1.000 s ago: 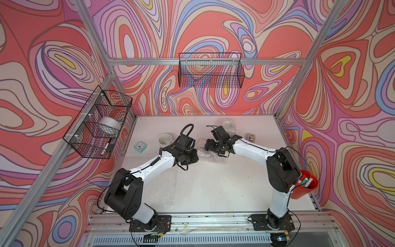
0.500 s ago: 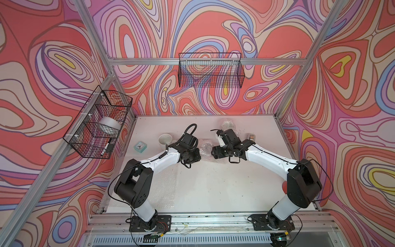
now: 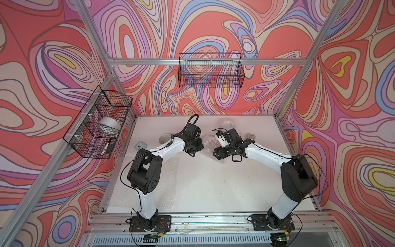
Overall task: Wrap mugs in bubble wrap
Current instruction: Move the bubble wrap to the center of the board.
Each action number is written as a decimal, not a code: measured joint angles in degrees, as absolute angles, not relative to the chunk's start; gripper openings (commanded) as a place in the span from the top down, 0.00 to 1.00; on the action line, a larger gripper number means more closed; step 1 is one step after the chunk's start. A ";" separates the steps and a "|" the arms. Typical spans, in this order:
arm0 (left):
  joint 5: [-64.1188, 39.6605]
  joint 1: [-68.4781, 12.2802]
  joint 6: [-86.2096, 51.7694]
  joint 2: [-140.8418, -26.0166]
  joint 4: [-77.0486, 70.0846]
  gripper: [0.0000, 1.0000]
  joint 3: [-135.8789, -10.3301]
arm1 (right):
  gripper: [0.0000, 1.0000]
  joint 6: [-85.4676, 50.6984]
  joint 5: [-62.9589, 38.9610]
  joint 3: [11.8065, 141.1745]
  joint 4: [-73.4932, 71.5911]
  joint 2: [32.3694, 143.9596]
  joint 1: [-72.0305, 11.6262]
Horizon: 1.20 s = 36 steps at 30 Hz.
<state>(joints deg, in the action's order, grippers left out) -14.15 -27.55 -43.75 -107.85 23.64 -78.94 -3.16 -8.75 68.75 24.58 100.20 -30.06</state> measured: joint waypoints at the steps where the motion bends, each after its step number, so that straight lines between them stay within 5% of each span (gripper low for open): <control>1: -14.44 -27.16 -43.75 -108.47 23.88 0.77 -79.77 | 0.31 -3.01 -8.91 69.23 24.23 101.30 -30.06; 13: -17.08 -25.26 -42.00 -117.12 28.16 0.74 -94.50 | 0.64 -9.56 -6.72 75.33 21.80 108.47 -30.55; 21: -13.89 -20.29 -41.71 -114.17 32.01 0.67 -93.27 | 0.66 -15.03 0.71 85.78 22.55 116.64 -31.68; 36: -7.20 -17.89 -40.53 -81.93 35.77 0.65 -67.70 | 0.67 -23.38 12.38 110.32 32.64 131.98 -30.65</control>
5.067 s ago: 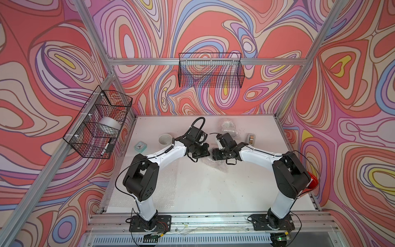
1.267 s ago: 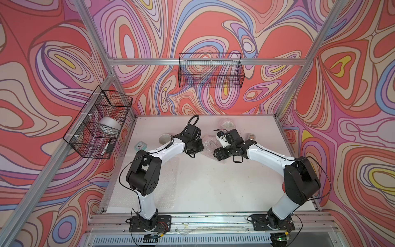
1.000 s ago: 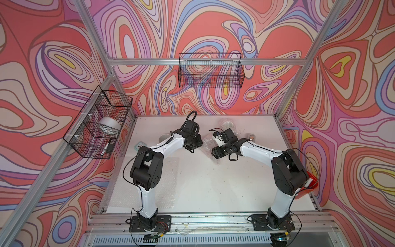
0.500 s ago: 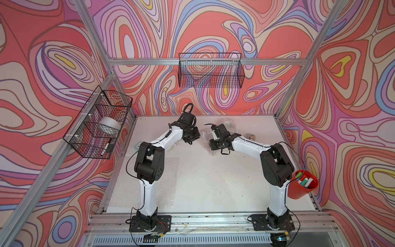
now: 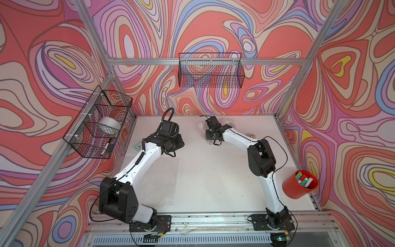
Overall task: Wrap mugs in bubble wrap
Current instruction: Move the bubble wrap to the center of the board.
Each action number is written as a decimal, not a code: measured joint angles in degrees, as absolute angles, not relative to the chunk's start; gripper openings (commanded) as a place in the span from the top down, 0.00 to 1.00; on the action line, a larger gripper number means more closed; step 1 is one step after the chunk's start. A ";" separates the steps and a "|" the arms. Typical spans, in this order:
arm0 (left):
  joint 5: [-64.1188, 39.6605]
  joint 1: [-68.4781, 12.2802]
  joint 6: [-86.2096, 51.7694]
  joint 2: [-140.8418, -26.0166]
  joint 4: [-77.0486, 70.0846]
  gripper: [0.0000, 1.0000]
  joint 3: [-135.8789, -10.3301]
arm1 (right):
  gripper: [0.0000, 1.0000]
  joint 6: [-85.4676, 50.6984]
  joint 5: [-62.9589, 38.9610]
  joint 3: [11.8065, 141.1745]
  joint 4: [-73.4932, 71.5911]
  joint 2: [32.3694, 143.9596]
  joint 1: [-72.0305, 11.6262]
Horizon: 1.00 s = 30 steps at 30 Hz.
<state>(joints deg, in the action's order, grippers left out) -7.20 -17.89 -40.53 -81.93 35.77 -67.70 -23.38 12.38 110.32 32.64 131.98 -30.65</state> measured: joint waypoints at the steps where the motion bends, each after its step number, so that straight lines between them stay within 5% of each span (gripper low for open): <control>1: -7.01 -17.89 -40.56 -81.41 36.27 0.65 -66.54 | 0.67 -23.79 12.73 111.63 33.36 132.73 -30.33; 3: -6.61 -17.74 -40.71 -80.42 37.19 0.63 -64.49 | 0.65 -24.49 13.17 113.67 34.44 133.93 -29.76; 11: -5.93 -16.38 -41.15 -75.40 38.57 0.49 -60.77 | 0.30 -23.05 8.86 111.96 32.71 132.64 -28.88; 15: -5.74 -15.44 -41.15 -72.23 39.27 0.41 -59.31 | 0.28 -21.39 4.38 103.98 29.54 124.51 -28.91; 23: -9.98 -9.98 -41.80 -62.57 37.71 0.41 -49.87 | 0.30 -19.14 0.62 84.66 19.84 100.62 -28.95; 30: -17.54 -9.02 -42.50 -58.83 29.06 0.41 -43.83 | 0.31 -18.96 0.47 80.55 18.72 99.85 -28.80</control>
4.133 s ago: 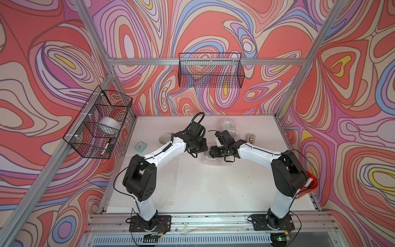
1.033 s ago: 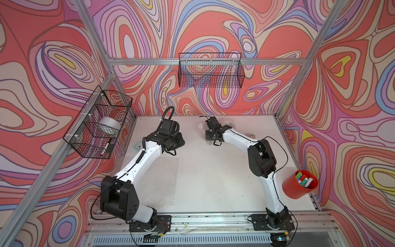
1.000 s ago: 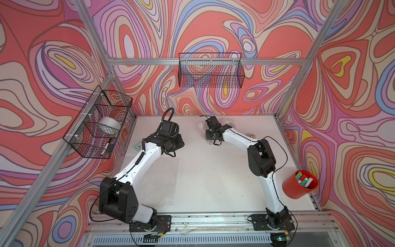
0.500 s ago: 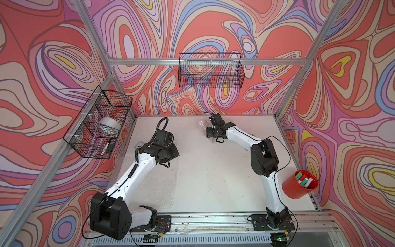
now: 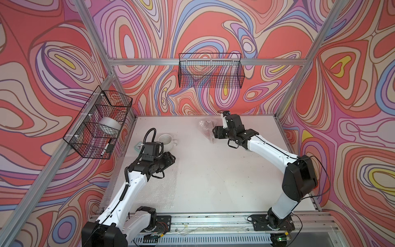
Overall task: Wrap mugs in bubble wrap
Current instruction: Move the bubble wrap to the center of the board.
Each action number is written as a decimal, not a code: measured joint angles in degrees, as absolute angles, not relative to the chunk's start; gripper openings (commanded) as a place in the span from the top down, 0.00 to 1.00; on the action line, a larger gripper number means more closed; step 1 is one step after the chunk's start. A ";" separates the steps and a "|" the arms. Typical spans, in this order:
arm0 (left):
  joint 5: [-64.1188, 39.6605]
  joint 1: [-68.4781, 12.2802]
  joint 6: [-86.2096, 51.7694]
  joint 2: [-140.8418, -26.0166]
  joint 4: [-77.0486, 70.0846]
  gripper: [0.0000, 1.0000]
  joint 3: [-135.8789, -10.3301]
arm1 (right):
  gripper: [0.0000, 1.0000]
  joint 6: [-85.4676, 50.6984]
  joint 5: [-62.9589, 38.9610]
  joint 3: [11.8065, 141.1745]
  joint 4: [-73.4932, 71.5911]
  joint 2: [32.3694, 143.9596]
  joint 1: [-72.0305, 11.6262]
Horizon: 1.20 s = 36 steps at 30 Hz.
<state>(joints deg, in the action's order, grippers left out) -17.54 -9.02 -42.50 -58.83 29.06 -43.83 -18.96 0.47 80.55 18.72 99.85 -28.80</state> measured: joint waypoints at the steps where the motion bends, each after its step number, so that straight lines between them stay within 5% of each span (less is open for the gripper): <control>1: -18.20 -8.97 -42.70 -58.61 28.05 0.40 -43.35 | 0.32 -18.94 0.43 80.23 18.76 100.25 -28.80; 14: -22.00 -5.37 -45.71 -54.22 21.06 0.39 -38.37 | 0.34 -17.82 0.01 80.05 18.87 103.77 -28.80; 20: -22.85 2.24 -47.53 -51.13 22.22 0.40 -36.16 | 0.37 -15.31 -0.89 84.05 20.29 109.54 -30.37; 29: -21.54 12.84 -47.59 -47.68 30.83 0.43 -36.34 | 0.38 -16.64 -8.23 84.31 16.91 110.78 -49.41; 36: -21.91 15.44 -47.05 -47.53 33.10 0.43 -36.36 | 0.36 -17.80 -7.49 94.26 16.84 125.08 -57.69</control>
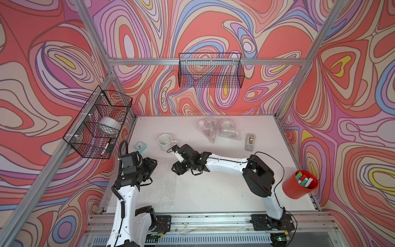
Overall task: Wrap mugs in bubble wrap
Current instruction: Move the bubble wrap to the center of the board.
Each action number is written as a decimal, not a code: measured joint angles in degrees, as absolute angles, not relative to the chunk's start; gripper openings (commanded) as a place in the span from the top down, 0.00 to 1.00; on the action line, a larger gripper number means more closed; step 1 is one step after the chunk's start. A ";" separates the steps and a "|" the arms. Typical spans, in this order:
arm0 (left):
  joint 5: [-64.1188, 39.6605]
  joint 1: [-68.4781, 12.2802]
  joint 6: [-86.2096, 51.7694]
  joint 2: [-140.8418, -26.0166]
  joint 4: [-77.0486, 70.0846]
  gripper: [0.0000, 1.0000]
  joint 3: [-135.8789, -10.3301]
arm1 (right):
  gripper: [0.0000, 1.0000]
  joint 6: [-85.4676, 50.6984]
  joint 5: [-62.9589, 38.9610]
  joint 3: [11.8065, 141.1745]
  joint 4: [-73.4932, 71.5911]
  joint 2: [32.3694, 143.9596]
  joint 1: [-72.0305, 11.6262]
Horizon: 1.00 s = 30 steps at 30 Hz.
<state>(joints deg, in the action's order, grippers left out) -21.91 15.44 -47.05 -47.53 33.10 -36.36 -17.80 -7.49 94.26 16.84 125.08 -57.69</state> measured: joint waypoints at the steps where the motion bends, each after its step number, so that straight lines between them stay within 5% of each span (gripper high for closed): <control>1: -22.15 15.79 -46.92 -47.53 33.39 0.43 -36.36 | 0.34 -17.65 -6.35 96.44 17.98 127.50 -57.45; 11: -23.51 17.12 -45.60 -47.16 34.68 0.44 -37.01 | 0.31 -14.33 1.08 114.08 27.55 139.74 -55.55; 18: -24.01 17.65 -45.21 -46.92 34.76 0.44 -37.52 | 0.38 -12.71 -0.54 116.57 29.65 141.38 -55.77; 30: -24.64 17.74 -44.03 -46.94 34.89 0.41 -37.52 | 0.88 -12.29 -4.64 112.92 27.27 139.94 -56.23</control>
<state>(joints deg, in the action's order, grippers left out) -24.64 17.74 -44.03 -46.94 34.89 -37.52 -12.29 -4.64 112.92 27.27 139.94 -56.23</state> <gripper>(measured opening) 0.573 0.175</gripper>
